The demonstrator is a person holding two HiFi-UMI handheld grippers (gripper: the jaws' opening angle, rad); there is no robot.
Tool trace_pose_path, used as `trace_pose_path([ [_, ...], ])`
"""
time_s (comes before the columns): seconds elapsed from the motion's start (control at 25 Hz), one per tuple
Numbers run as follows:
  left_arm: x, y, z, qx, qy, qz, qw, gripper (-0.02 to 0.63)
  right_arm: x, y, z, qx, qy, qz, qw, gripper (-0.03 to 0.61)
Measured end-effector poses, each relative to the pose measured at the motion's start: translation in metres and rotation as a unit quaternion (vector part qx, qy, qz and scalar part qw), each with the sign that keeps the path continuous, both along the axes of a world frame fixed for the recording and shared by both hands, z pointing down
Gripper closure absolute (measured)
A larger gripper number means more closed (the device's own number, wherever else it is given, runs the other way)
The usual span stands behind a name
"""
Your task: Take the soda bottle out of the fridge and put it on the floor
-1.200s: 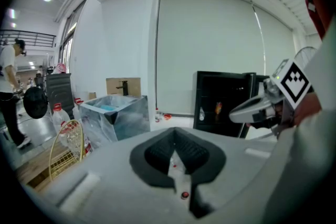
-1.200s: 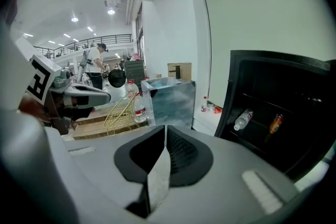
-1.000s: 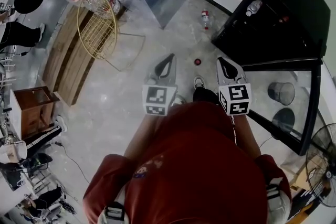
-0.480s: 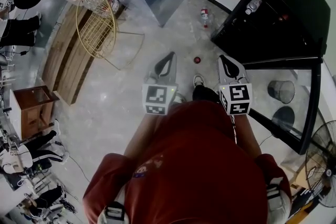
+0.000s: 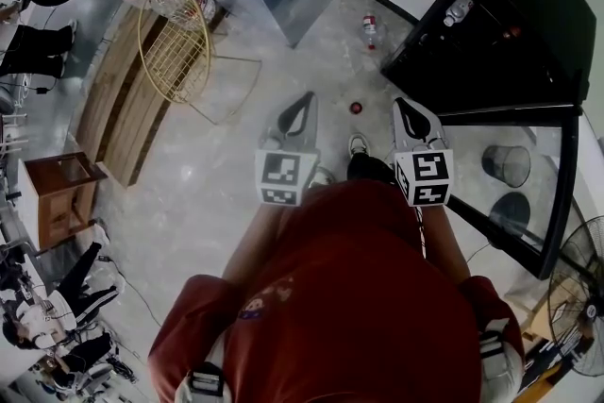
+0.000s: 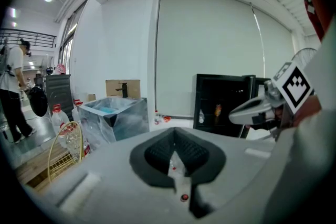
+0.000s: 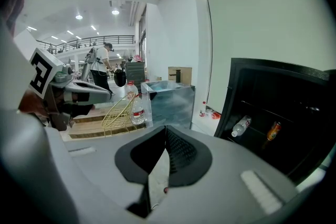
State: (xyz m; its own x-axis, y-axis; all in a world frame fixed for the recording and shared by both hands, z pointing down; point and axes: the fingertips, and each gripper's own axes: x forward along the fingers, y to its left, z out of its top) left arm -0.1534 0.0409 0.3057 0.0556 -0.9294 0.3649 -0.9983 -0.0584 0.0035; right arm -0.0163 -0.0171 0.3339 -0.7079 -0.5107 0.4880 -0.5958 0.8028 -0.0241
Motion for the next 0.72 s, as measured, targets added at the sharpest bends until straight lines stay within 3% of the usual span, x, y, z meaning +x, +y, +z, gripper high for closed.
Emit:
trace_pose_path([
  [0.72,-0.0090,0.0023,0.0001,-0.001,0.000,-0.006,1.0000,0.614,-0.0091,0.0002,-0.0017,-0.003,0.002,-0.004,1.000,0.575],
])
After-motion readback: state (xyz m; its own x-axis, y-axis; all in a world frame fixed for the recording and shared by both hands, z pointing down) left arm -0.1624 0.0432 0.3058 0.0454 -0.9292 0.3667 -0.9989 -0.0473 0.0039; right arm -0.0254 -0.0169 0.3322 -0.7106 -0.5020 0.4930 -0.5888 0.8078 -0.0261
